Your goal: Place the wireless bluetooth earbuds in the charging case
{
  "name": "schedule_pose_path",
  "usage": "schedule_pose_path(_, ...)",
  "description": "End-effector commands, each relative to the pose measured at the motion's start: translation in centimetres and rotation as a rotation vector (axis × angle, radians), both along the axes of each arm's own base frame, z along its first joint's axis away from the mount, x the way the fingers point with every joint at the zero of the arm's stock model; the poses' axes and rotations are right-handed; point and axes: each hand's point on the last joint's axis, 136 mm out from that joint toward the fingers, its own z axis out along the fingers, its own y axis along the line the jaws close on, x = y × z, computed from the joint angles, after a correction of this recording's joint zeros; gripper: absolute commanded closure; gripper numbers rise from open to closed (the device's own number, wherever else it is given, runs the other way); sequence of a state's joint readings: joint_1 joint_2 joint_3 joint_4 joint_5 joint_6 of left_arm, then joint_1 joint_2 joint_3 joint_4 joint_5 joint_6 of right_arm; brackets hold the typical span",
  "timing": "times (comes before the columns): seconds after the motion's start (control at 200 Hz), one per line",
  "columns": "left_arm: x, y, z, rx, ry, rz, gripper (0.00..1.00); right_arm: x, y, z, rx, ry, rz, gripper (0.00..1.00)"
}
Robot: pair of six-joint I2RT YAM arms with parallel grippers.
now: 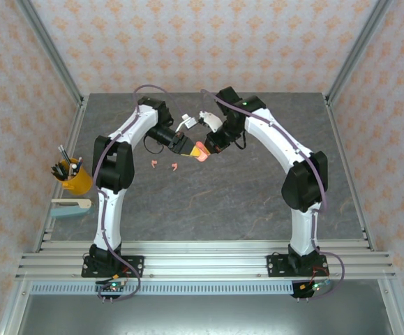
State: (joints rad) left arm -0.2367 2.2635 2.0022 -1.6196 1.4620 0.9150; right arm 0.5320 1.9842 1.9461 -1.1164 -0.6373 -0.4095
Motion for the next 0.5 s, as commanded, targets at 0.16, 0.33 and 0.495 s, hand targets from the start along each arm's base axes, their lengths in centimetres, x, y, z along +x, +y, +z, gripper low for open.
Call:
schedule_pose_path(0.16,-0.6,1.2,3.5,-0.067,0.088,0.06,1.0,5.0,-2.6,6.6,0.096,-0.181,-0.257,0.5)
schedule_pose_path(0.33,0.6,3.5,5.1,-0.127,0.045,0.143,1.0,5.3,-5.3,10.4,0.225,-0.21,-0.403,0.42)
schedule_pose_path(0.495,1.1,5.2,6.9,-0.186,-0.007,0.212,1.0,5.4,-8.2,11.7,0.237,-0.228,-0.567,0.41)
